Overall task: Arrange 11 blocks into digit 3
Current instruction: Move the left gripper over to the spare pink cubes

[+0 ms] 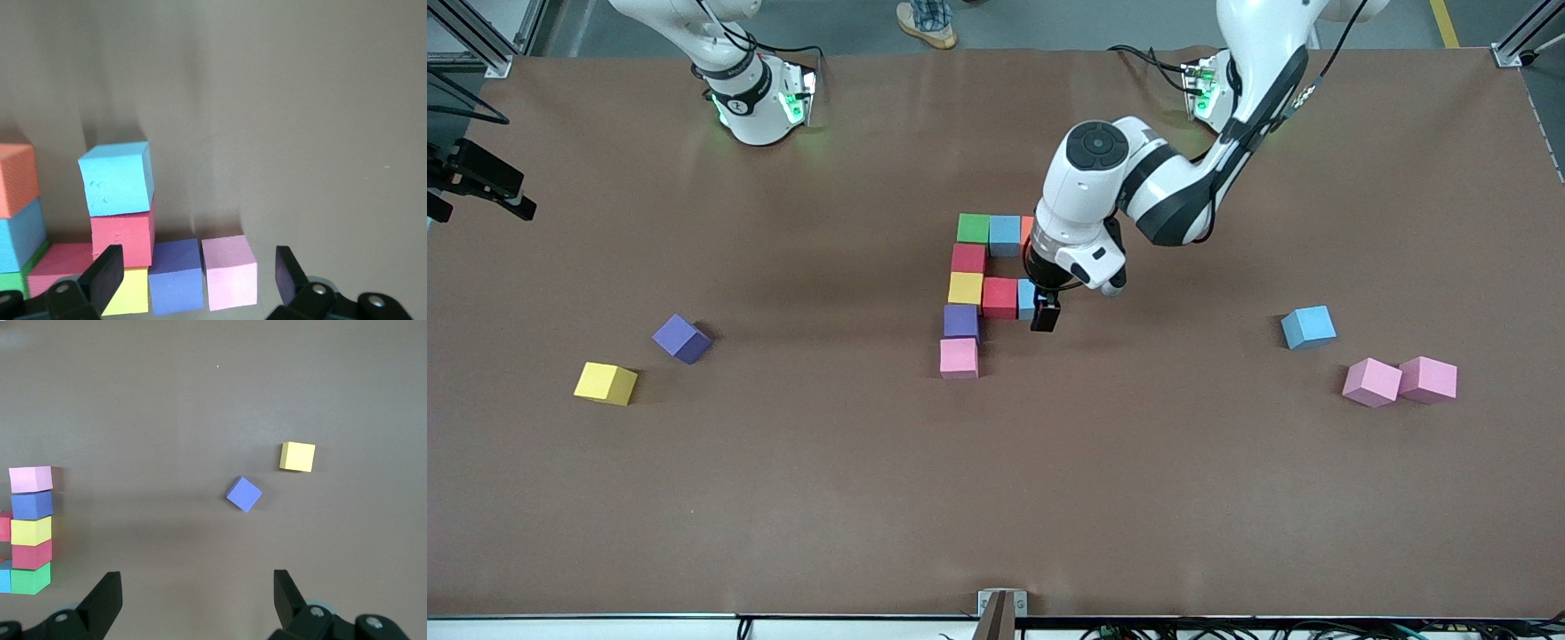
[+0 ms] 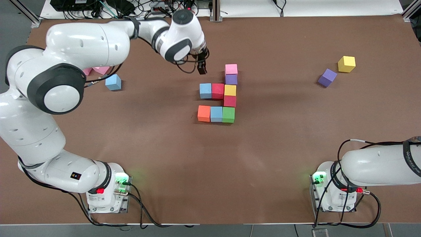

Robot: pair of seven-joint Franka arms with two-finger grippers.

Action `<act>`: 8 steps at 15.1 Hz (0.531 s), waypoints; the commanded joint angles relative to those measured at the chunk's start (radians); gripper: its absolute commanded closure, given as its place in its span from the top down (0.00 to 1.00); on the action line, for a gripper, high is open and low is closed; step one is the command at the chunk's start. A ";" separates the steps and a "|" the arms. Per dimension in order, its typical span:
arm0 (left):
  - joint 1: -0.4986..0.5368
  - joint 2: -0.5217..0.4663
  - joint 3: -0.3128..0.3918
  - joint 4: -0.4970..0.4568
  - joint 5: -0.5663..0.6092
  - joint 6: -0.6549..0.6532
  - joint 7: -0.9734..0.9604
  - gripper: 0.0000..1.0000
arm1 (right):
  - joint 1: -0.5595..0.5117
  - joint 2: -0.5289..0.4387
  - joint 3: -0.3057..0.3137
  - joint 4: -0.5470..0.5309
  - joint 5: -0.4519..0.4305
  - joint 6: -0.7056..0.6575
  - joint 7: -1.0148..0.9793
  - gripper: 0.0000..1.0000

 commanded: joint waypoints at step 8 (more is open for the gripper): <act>0.107 -0.056 -0.020 0.153 -0.005 -0.207 0.540 1.00 | -0.010 -0.001 0.007 0.004 -0.009 0.002 -0.002 1.00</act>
